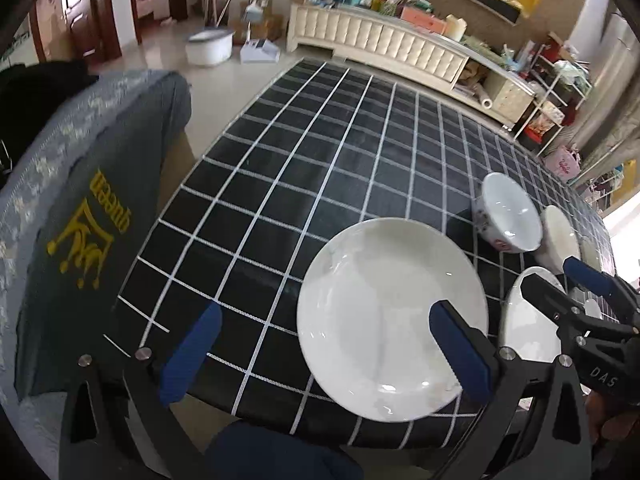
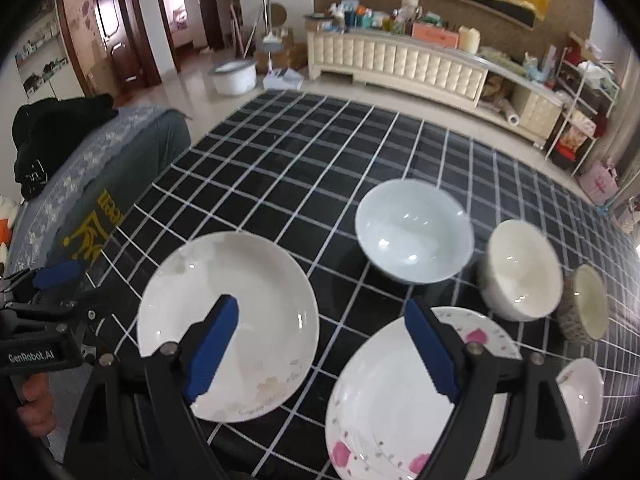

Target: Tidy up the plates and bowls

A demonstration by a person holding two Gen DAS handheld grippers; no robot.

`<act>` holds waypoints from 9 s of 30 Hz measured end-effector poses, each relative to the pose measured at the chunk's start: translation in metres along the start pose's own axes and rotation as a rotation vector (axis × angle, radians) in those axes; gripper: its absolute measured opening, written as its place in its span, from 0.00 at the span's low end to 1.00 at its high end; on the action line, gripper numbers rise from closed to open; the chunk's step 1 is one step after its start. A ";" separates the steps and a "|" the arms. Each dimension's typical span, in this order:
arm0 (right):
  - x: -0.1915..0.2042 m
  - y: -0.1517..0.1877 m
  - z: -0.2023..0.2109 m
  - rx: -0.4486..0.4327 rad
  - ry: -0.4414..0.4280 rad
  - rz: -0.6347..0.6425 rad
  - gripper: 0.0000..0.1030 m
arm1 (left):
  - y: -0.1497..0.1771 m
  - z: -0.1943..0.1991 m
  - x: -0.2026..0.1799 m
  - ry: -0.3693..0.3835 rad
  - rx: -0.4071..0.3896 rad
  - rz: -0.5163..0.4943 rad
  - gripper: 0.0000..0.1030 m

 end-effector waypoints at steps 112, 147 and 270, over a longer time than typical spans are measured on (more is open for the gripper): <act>-0.183 0.097 -0.001 0.153 0.043 -0.282 0.48 | 0.085 -0.057 -0.192 0.171 0.271 -0.287 0.21; -0.143 0.068 0.035 0.043 -0.056 -0.299 0.18 | 0.053 -0.023 -0.156 0.066 0.140 -0.289 0.13; -0.255 0.114 0.194 -0.162 0.252 -0.364 0.86 | 0.065 0.084 -0.339 0.251 -0.068 -0.532 0.61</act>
Point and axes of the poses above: each gripper's, at about its wrist camera, not at the fingertips, and z roughly against the way its jaws point, x to its left, y to its underside, the point moved 7 cm from there along -z, roughly the way its jaws point, and after that the axes turned 2 degrees about -z, right-handed, at the moved point
